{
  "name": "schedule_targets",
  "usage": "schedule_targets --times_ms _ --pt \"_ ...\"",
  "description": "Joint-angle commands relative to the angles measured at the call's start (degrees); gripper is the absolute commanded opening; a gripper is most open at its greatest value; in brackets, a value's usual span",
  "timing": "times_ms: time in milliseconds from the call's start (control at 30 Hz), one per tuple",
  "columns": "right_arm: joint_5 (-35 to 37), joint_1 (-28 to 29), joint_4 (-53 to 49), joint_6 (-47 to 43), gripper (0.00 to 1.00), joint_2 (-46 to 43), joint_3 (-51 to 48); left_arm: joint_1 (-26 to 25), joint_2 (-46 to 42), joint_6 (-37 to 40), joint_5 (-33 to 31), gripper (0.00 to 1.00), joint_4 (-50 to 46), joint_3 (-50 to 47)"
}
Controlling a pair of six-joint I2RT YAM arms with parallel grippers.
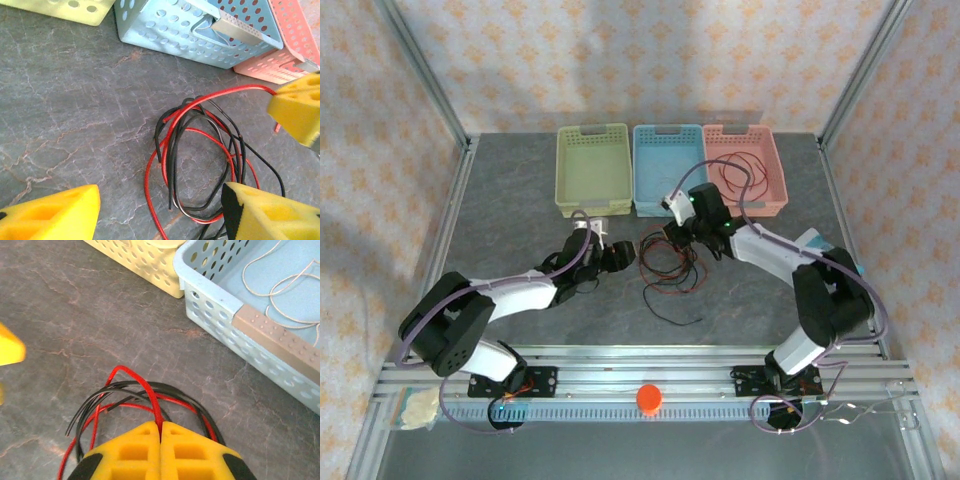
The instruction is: Untangle the cables
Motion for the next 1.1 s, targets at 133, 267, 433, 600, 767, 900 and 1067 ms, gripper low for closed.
schedule_targets --times_ms 133,267,433,600,767,900,1067 --pt "-1.43 0.48 -0.12 1.98 0.00 -8.62 -2.78 0.41 4.07 12.33 6.16 0.67 0.20 7.89" --pt "-1.64 0.94 -1.54 1.76 0.00 -10.77 -3.23 0.41 8.12 16.84 9.70 0.67 -0.86 12.59" --pt "-1.19 1.11 -2.45 1.71 0.00 -12.36 -3.67 0.41 11.77 20.52 8.15 0.65 -4.70 17.62" --pt "-0.69 1.11 -2.85 1.76 0.00 -12.99 -3.67 0.41 13.06 21.90 6.93 0.58 -6.08 19.69" --pt "-0.65 1.04 -2.64 2.19 0.00 -14.26 -3.93 0.41 13.95 21.79 6.48 0.48 -5.76 19.84" --pt "-0.79 1.11 -2.76 2.53 0.00 -15.15 -4.29 0.42 14.35 20.89 6.91 0.41 -4.11 19.41" --pt "0.35 1.11 -2.82 3.17 0.00 -15.95 -4.55 0.31 13.86 20.42 7.25 0.22 -3.54 19.49"
